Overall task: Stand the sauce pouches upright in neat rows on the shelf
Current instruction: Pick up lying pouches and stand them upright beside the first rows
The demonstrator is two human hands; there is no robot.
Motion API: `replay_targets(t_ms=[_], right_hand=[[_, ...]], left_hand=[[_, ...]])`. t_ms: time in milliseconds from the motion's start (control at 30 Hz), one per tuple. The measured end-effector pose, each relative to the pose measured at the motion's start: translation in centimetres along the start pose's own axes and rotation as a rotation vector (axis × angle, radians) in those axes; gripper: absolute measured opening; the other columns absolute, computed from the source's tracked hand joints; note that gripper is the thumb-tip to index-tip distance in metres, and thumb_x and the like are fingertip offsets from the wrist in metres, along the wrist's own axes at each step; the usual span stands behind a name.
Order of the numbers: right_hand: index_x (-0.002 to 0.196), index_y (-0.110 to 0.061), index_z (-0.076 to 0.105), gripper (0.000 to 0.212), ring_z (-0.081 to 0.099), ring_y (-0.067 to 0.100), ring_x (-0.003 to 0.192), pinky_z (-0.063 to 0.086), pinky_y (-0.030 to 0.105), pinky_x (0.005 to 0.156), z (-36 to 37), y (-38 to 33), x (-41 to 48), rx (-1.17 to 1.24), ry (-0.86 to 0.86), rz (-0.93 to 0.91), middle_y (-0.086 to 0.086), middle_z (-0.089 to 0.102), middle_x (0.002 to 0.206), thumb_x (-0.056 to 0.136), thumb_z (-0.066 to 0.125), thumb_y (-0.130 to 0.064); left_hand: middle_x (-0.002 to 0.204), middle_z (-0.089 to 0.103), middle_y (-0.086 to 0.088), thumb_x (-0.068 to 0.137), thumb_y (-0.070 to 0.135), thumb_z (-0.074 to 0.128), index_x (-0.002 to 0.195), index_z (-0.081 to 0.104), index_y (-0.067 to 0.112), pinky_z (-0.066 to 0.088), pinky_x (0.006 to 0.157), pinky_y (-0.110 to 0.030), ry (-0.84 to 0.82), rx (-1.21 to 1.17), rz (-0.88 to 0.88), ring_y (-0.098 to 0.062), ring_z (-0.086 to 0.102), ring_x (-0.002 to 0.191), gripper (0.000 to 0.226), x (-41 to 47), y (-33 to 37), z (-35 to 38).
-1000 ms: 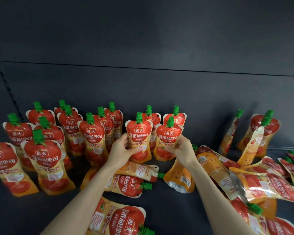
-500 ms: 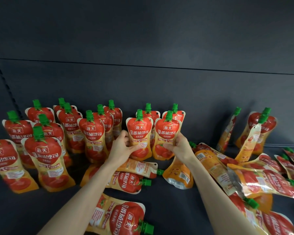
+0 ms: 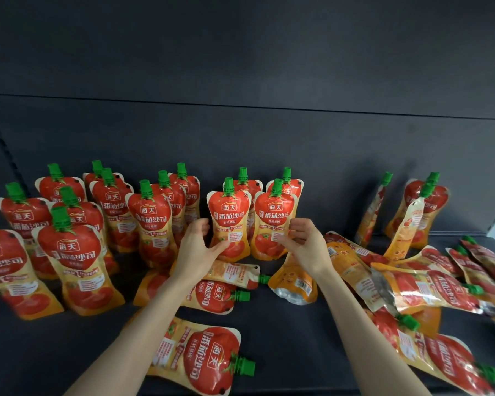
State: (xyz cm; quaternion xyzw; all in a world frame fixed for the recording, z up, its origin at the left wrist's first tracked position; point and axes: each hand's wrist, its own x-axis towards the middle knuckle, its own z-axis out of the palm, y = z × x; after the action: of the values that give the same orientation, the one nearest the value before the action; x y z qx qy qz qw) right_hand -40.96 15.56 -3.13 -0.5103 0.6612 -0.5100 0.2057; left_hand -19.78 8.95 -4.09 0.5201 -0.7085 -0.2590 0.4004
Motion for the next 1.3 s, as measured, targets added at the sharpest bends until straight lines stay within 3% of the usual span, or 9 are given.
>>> replay_targets(t_ms=[167, 300, 400, 533, 700, 867, 1000, 1200, 1300], right_hand=[[0.118, -0.015, 0.053, 0.037, 0.056, 0.011, 0.102, 0.046, 0.017, 0.076, -0.7, 0.4, -2.4, -0.098, 0.046, 0.007, -0.004, 0.059, 0.111, 0.085, 0.066, -0.027], [0.111, -0.018, 0.061, 0.037, 0.055, 0.023, 0.111, 0.049, 0.042, 0.09, -0.8, 2.0, -4.5, -0.326, -0.02, -0.036, 0.0, 0.062, 0.117, 0.083, 0.062, -0.042], [0.11, -0.016, 0.065, 0.036, 0.054, 0.021, 0.112, 0.048, 0.039, 0.091, -0.9, 2.9, -5.8, -0.411, -0.103, -0.029, -0.002, 0.063, 0.117, 0.085, 0.06, -0.042], [0.096, -0.015, 0.066, 0.03, 0.049, 0.026, 0.113, 0.038, 0.031, 0.085, -0.9, 2.6, -6.6, -0.399, -0.048, 0.065, 0.0, 0.06, 0.116, 0.081, 0.065, -0.042], [0.13, -0.008, 0.038, 0.074, 0.032, 0.037, 0.125, 0.037, 0.043, 0.099, -0.7, 1.0, -7.9, -0.471, 0.02, 0.262, 0.015, 0.033, 0.136, 0.077, 0.07, -0.048], [0.134, -0.002, 0.026, 0.096, 0.038, 0.038, 0.125, 0.039, 0.046, 0.102, -1.4, 0.9, -8.2, -0.332, -0.014, 0.345, 0.021, 0.036, 0.137, 0.066, 0.08, -0.042], [0.132, -0.001, 0.029, 0.085, 0.052, 0.033, 0.114, 0.046, 0.036, 0.088, -2.3, 1.0, -8.4, -0.093, -0.025, 0.419, 0.015, 0.05, 0.128, 0.069, 0.08, -0.026], [0.129, -0.004, 0.047, 0.057, 0.064, 0.022, 0.089, 0.057, 0.039, 0.079, -2.9, 1.7, -9.7, 0.217, 0.009, 0.377, -0.004, 0.061, 0.091, 0.079, 0.072, -0.014], [0.127, -0.009, 0.05, 0.054, 0.067, 0.017, 0.087, 0.059, 0.036, 0.07, -2.7, 1.9, -10.0, 0.368, 0.029, 0.329, 0.001, 0.067, 0.098, 0.079, 0.073, -0.017]], left_hand=[[0.121, 0.056, -0.003, 0.08, 0.035, 0.069, 0.114, 0.054, 0.014, 0.045, 0.089, -0.027, -0.048, 0.105, 0.073, -0.017, 0.053, 0.113, 0.043, -2.1, -0.1, -0.5], [0.129, 0.051, 0.006, 0.083, 0.057, 0.055, 0.123, 0.051, 0.025, 0.033, 0.104, -0.036, -0.219, 0.444, 0.187, -0.015, 0.045, 0.122, 0.052, -3.9, -0.7, -0.7], [0.144, 0.04, 0.007, 0.083, 0.063, 0.048, 0.136, 0.04, 0.028, 0.014, 0.112, -0.039, -0.295, 0.574, 0.202, -0.015, 0.03, 0.136, 0.065, -4.4, -1.1, -0.7], [0.142, 0.04, 0.011, 0.079, 0.063, 0.054, 0.135, 0.043, 0.033, 0.015, 0.109, -0.039, -0.295, 0.597, 0.191, -0.015, 0.029, 0.133, 0.065, -4.3, -1.4, -0.6], [0.132, 0.052, 0.01, 0.077, 0.056, 0.06, 0.122, 0.059, 0.033, 0.018, 0.105, -0.04, -0.234, 0.516, 0.207, -0.015, 0.038, 0.127, 0.05, -4.7, -1.4, -0.6], [0.122, 0.062, 0.006, 0.079, 0.049, 0.06, 0.111, 0.068, 0.03, 0.023, 0.104, -0.04, -0.167, 0.427, 0.251, -0.015, 0.048, 0.121, 0.037, -5.0, -0.8, -0.5], [0.109, 0.069, 0.009, 0.08, 0.06, 0.05, 0.105, 0.071, 0.027, 0.047, 0.094, -0.043, -0.182, 0.29, 0.306, -0.008, 0.061, 0.106, 0.046, -5.3, -0.6, -0.4], [0.107, 0.063, 0.01, 0.086, 0.019, 0.058, 0.112, 0.067, 0.011, 0.047, 0.09, -0.014, -0.081, 0.093, 0.289, -0.008, 0.061, 0.105, 0.028, -6.4, 2.1, -0.1], [0.107, 0.063, 0.007, 0.089, 0.016, 0.056, 0.112, 0.066, 0.006, 0.045, 0.084, -0.005, 0.017, -0.011, 0.257, -0.008, 0.059, 0.106, 0.027, -6.4, 2.9, 0.2]])
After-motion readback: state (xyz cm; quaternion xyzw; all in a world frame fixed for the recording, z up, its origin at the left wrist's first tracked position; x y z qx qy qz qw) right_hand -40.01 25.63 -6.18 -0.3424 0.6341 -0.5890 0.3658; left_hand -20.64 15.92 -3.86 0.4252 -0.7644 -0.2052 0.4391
